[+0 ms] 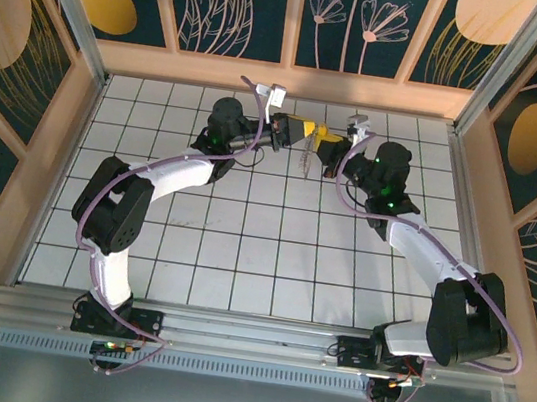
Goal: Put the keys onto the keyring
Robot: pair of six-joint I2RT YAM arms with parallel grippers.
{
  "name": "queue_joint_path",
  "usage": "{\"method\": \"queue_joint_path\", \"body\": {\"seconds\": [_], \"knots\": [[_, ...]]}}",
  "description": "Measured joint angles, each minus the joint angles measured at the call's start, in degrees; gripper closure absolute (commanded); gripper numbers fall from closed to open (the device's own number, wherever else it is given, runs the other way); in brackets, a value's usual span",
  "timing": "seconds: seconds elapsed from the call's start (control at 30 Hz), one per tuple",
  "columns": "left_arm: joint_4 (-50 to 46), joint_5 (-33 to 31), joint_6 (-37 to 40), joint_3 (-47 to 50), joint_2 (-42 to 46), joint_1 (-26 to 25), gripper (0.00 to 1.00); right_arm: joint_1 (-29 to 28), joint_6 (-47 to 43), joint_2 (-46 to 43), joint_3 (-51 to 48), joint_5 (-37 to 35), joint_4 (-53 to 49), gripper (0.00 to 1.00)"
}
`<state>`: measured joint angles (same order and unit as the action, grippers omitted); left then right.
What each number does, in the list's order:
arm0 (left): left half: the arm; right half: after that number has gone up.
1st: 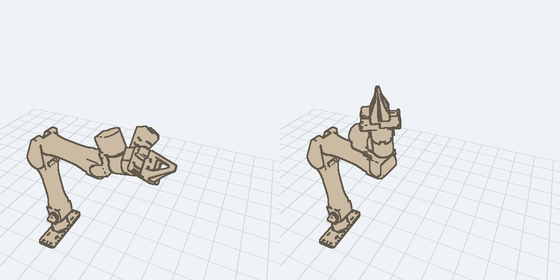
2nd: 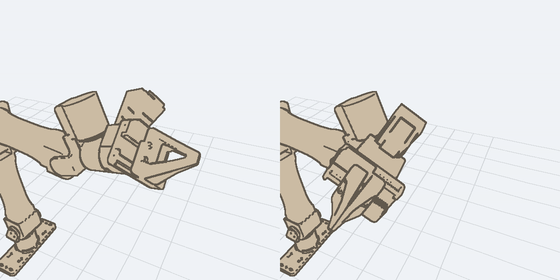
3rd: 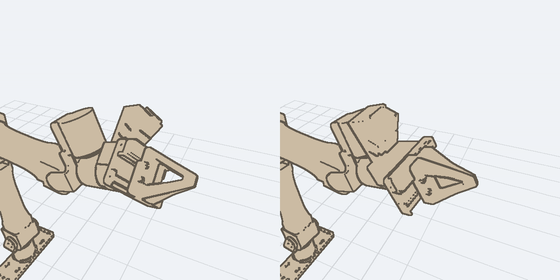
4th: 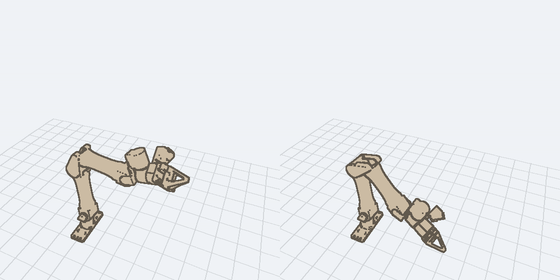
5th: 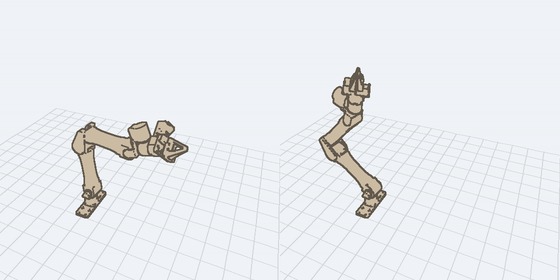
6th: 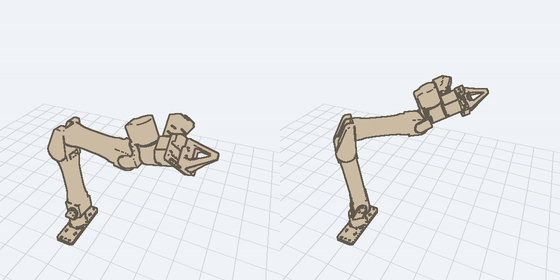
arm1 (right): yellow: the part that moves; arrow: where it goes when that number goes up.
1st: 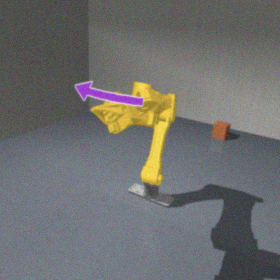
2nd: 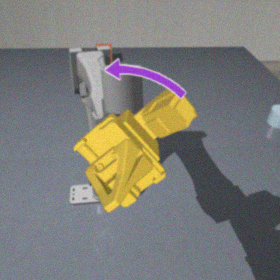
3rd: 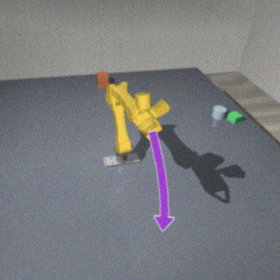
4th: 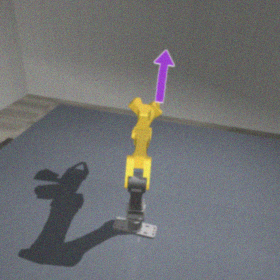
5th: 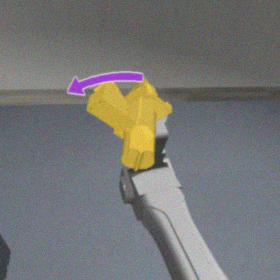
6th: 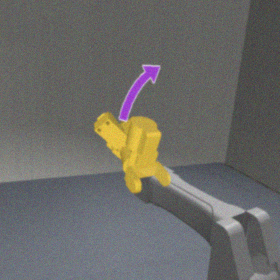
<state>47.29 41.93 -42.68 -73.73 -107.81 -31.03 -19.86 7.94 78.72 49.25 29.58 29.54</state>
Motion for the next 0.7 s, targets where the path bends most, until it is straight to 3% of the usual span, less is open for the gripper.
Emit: {"method": "queue_joint_path", "body": {"seconds": [0.7], "knots": [[0.00,0.04,0.00,-0.33,0.00,-0.33,1.00,1.68,-0.17,-0.46,-0.28,0.46,-0.55,1.00]]}}
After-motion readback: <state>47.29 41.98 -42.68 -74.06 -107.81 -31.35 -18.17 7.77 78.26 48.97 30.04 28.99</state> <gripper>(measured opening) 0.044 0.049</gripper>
